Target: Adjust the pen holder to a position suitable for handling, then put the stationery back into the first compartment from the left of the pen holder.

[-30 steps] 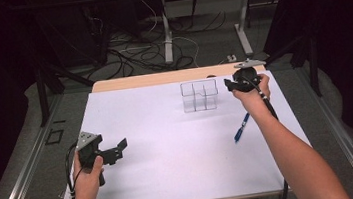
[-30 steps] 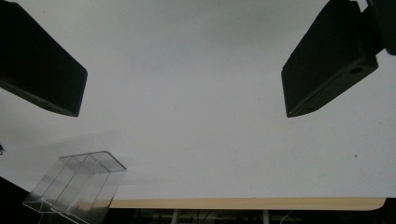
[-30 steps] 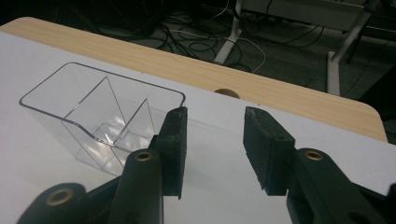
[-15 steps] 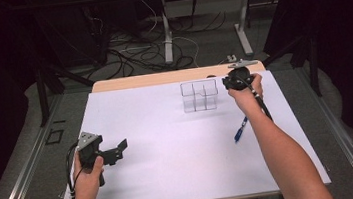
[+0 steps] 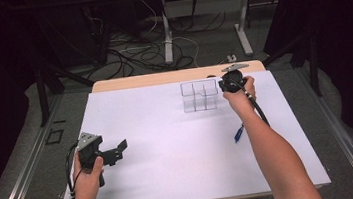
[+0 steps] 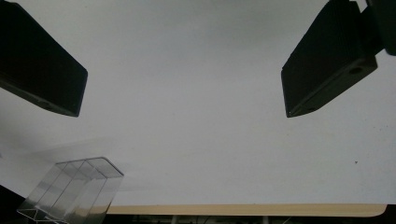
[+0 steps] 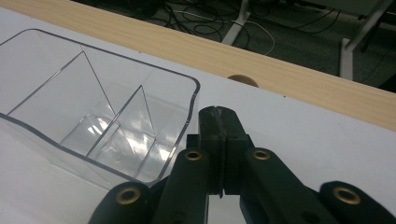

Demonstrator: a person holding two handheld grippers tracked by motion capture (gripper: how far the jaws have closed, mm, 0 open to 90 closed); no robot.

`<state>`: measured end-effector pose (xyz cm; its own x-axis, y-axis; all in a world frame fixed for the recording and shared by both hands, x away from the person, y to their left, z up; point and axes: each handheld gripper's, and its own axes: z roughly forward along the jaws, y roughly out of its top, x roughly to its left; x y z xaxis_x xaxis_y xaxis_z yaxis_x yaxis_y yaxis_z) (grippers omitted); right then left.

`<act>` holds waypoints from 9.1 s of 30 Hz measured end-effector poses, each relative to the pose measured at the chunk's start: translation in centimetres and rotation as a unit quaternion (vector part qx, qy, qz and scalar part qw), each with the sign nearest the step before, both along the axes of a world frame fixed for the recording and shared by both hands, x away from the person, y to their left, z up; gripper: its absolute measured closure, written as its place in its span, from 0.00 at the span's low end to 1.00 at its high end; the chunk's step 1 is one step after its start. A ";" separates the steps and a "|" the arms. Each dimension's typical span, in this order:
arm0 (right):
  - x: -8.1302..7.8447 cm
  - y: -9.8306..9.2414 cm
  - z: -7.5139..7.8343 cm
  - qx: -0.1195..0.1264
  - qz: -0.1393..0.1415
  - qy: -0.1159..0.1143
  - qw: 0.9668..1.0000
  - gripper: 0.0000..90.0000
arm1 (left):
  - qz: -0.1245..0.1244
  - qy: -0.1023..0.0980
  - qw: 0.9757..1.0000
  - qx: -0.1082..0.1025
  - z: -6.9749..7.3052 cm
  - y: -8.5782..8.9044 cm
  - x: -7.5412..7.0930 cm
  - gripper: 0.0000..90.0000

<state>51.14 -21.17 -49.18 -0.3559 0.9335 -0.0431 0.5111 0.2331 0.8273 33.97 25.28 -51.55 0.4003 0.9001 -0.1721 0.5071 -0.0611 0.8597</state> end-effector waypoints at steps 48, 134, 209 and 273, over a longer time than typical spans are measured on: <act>0.6 1.7 -1.7 0.003 0.014 0.009 1.000 1.00 | 0.002 0.000 1.000 -0.002 0.0 0.1 0.0 0.00; -10.5 -1.5 4.0 0.110 0.008 -0.034 0.993 0.00 | -0.003 0.005 1.000 -0.025 0.2 -0.1 0.0 0.00; -7.1 -8.8 0.9 0.116 -0.162 0.238 0.951 0.39 | -0.013 0.001 1.000 -0.025 0.6 -0.3 -0.2 0.00; -4.1 -7.7 -3.2 0.220 -0.358 0.361 0.833 0.79 | -0.016 0.008 1.000 -0.024 0.5 -0.5 -0.2 0.01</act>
